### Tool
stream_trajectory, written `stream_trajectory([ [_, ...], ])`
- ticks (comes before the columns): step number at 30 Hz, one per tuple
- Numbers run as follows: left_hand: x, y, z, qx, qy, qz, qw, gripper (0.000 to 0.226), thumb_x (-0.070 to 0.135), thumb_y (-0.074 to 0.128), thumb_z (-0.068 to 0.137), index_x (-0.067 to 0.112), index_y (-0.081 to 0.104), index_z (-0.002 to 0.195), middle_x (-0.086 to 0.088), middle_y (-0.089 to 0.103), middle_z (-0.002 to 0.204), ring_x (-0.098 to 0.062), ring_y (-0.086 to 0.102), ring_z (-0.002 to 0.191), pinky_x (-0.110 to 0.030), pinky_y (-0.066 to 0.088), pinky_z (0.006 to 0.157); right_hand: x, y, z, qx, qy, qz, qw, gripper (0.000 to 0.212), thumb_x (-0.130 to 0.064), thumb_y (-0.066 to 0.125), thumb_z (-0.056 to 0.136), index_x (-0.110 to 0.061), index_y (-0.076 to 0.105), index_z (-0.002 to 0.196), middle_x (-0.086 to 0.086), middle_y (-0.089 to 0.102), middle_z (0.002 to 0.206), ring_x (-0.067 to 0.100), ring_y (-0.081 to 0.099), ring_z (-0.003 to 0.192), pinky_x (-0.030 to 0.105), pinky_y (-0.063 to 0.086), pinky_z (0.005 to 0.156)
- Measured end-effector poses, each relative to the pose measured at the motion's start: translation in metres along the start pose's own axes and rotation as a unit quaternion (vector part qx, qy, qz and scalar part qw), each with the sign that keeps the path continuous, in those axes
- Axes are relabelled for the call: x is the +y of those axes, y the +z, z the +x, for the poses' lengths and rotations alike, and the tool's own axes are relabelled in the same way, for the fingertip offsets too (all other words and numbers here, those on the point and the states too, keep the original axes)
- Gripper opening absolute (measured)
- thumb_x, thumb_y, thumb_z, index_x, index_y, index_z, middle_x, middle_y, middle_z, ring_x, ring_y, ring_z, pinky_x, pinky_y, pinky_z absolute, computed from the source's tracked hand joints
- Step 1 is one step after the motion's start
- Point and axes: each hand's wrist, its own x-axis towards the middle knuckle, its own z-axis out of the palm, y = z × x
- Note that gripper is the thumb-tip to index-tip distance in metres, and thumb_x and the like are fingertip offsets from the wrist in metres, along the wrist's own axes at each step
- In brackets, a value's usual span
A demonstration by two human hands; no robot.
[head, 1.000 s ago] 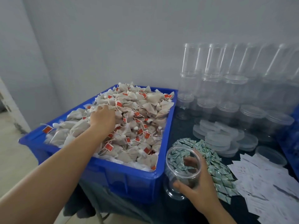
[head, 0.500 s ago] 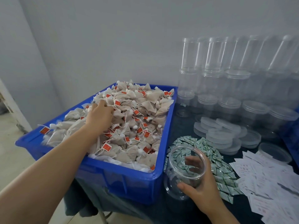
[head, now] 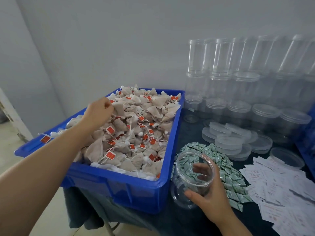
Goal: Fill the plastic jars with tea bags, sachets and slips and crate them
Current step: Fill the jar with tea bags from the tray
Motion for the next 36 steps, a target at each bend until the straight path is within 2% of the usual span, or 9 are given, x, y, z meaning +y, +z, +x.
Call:
stream_trajectory([
  [5,0.038,-0.040,0.003,0.012,-0.069,-0.287,0.955,0.014,0.014,0.050,0.092,0.015,0.051,0.078,-0.005,0.051,0.078,-0.023,0.059,0.073,-0.035,0.056,0.066,-0.002,-0.001,0.000,-0.005,0.002,0.002,1.000,0.095,-0.046,0.085,0.048,-0.073,0.037,0.125,-0.030,0.057,0.118,-0.002,0.056,0.118,0.013,0.053,0.082],
  [9,0.087,-0.061,-0.019,-0.099,-0.029,-0.373,0.922,0.019,0.005,0.052,0.093,0.010,0.051,0.075,-0.008,0.051,0.077,-0.007,0.058,0.044,-0.022,0.055,0.051,-0.003,-0.001,-0.001,-0.006,0.005,0.008,1.000,0.095,-0.046,0.085,0.048,-0.073,0.037,0.125,-0.030,0.057,0.117,-0.003,0.056,0.117,0.008,0.050,0.080],
  [14,0.134,-0.052,-0.069,-0.258,0.089,-0.217,0.937,0.010,0.015,0.059,0.090,0.014,0.058,0.081,-0.001,0.072,0.075,-0.010,0.067,0.054,-0.017,0.052,0.050,-0.004,0.000,0.000,-0.002,0.001,0.006,1.000,0.095,-0.047,0.085,0.048,-0.074,0.036,0.126,-0.030,0.057,0.118,-0.004,0.056,0.117,0.008,0.049,0.081],
  [19,0.169,-0.013,-0.104,-0.315,0.156,-0.159,0.922,0.010,0.023,0.059,0.091,0.022,0.055,0.082,0.005,0.068,0.080,-0.006,0.069,0.067,-0.015,0.055,0.058,-0.006,-0.001,-0.002,-0.001,0.002,0.008,1.000,0.093,-0.048,0.085,0.048,-0.075,0.037,0.123,-0.029,0.059,0.118,-0.003,0.058,0.115,0.017,0.053,0.081],
  [23,0.179,0.018,-0.119,-0.328,0.209,-0.102,0.916,0.008,0.025,0.059,0.091,0.024,0.055,0.084,0.007,0.065,0.081,-0.007,0.065,0.074,-0.025,0.056,0.073,-0.007,-0.001,0.000,-0.002,-0.003,0.025,1.000,0.086,-0.042,0.086,0.050,-0.073,0.043,0.118,-0.026,0.062,0.115,0.001,0.062,0.112,0.018,0.054,0.082],
  [28,0.178,0.028,-0.128,-0.304,0.310,0.033,0.900,0.004,0.019,0.054,0.088,0.017,0.056,0.085,0.007,0.055,0.074,-0.014,0.055,0.072,-0.026,0.043,0.062,-0.012,0.000,0.002,-0.007,-0.009,0.030,1.000,0.075,-0.032,0.086,0.057,-0.058,0.051,0.118,-0.018,0.065,0.118,0.007,0.066,0.109,0.020,0.055,0.081],
  [32,0.178,0.025,-0.131,-0.277,0.380,0.134,0.872,0.008,0.023,0.053,0.088,0.018,0.059,0.088,0.006,0.058,0.078,-0.017,0.056,0.080,-0.033,0.049,0.068,-0.008,-0.001,0.002,-0.010,0.004,0.026,1.000,0.081,-0.033,0.089,0.058,-0.047,0.049,0.127,-0.010,0.066,0.119,0.015,0.067,0.109,0.032,0.056,0.084],
  [34,0.176,0.021,-0.126,-0.269,0.380,0.128,0.876,0.017,0.030,0.054,0.090,0.021,0.062,0.101,0.006,0.065,0.092,-0.013,0.058,0.085,-0.033,0.051,0.075,-0.005,-0.001,0.002,-0.015,0.012,0.013,1.000,0.094,-0.039,0.089,0.055,-0.051,0.041,0.135,-0.016,0.063,0.122,0.011,0.065,0.112,0.034,0.055,0.089],
  [36,0.171,0.014,-0.114,-0.259,0.343,0.091,0.898,0.022,0.036,0.056,0.091,0.023,0.062,0.108,0.009,0.068,0.096,-0.007,0.058,0.082,-0.026,0.050,0.076,-0.005,-0.001,0.001,-0.013,0.012,-0.008,1.000,0.098,-0.047,0.086,0.052,-0.067,0.034,0.132,-0.030,0.056,0.121,0.001,0.059,0.116,0.025,0.052,0.089],
])
